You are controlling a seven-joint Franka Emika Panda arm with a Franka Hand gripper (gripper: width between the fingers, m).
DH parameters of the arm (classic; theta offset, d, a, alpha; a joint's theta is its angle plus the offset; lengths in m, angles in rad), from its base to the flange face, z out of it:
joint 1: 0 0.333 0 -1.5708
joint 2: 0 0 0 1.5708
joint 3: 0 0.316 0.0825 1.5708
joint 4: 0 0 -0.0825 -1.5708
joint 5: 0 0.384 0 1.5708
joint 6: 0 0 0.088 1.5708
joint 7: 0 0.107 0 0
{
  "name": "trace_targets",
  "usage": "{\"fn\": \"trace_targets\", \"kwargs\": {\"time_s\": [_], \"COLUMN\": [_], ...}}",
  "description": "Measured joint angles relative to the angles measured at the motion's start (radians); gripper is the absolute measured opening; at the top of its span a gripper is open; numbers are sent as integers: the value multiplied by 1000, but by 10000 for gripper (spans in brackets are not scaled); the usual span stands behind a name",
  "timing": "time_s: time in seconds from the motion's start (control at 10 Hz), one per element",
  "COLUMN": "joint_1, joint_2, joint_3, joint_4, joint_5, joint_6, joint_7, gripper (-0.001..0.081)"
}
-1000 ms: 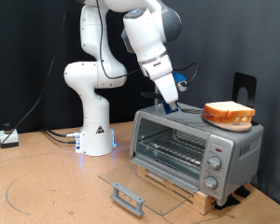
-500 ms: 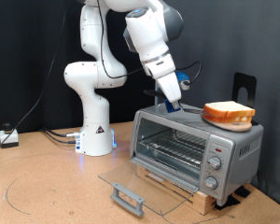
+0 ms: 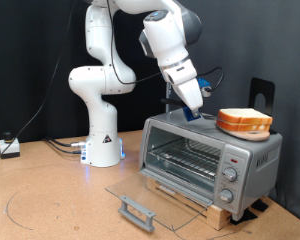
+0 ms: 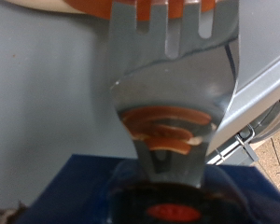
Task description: Make a piece of toast with the oven
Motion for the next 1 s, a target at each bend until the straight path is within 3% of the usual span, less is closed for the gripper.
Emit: {"fn": "trace_targets", "kwargs": {"time_s": [0.5,1.0], "joint_1": [2,2], "joint_2": [31,48], "joint_3": [72,88], "joint_4": [-9,9], "joint_5": [44,95], "joint_6": [95,131], "joint_7": [56,69], "gripper": [457,457]}}
